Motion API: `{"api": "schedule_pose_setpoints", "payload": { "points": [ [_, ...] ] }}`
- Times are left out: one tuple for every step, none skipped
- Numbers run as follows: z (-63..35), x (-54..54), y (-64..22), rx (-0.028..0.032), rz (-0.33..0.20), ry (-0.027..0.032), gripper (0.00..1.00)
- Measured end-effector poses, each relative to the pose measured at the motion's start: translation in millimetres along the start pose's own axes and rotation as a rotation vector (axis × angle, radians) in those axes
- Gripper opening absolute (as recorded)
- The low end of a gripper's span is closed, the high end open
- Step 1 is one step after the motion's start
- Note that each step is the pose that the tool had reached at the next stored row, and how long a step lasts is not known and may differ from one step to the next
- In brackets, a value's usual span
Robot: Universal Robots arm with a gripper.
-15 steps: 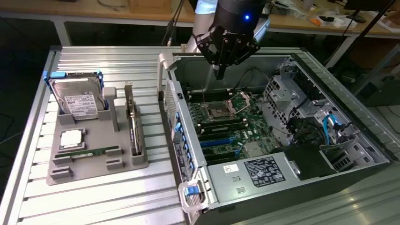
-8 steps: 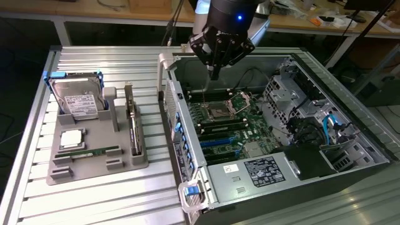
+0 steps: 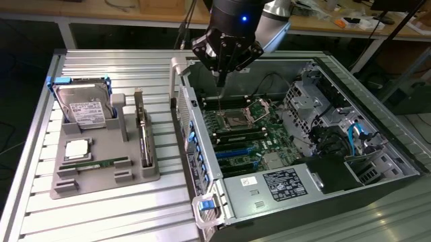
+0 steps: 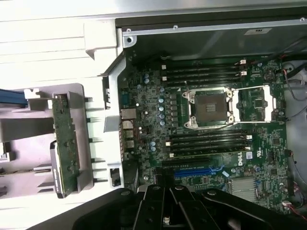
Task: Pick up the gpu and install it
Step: 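Reach for the gpu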
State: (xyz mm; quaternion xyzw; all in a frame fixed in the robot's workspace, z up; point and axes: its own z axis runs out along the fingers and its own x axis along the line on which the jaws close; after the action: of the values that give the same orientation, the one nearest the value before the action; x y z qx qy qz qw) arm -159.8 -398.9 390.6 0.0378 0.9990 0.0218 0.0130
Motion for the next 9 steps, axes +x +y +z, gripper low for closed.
{"api": "schedule_pose_setpoints", "payload": {
  "points": [
    [0.0, 3.4, -0.3, 0.0, 0.0, 0.0001, 0.11],
    [0.1, 6.7, -0.5, 0.0, 0.0, 0.0001, 0.11],
    [0.1, 10.1, -0.8, 0.0001, 0.0, 0.0001, 0.11],
    [0.1, 13.5, -1.0, 0.0001, 0.0, 0.0002, 0.11],
    [0.1, 16.8, -1.3, 0.0002, 0.0, 0.0003, 0.11],
    [0.1, 20.8, -1.6, 0.0002, 0.0, 0.0003, 0.11],
    [0.1, 24.8, -1.9, 0.0001, 0.0, 0.0004, 0.11],
    [0.1, 29.2, -2.2, 0.0001, 0.0, 0.0004, 0.11],
    [0.1, 32.3, -2.5, 0.0001, 0.0, 0.0004, 0.11]
  ]
}}
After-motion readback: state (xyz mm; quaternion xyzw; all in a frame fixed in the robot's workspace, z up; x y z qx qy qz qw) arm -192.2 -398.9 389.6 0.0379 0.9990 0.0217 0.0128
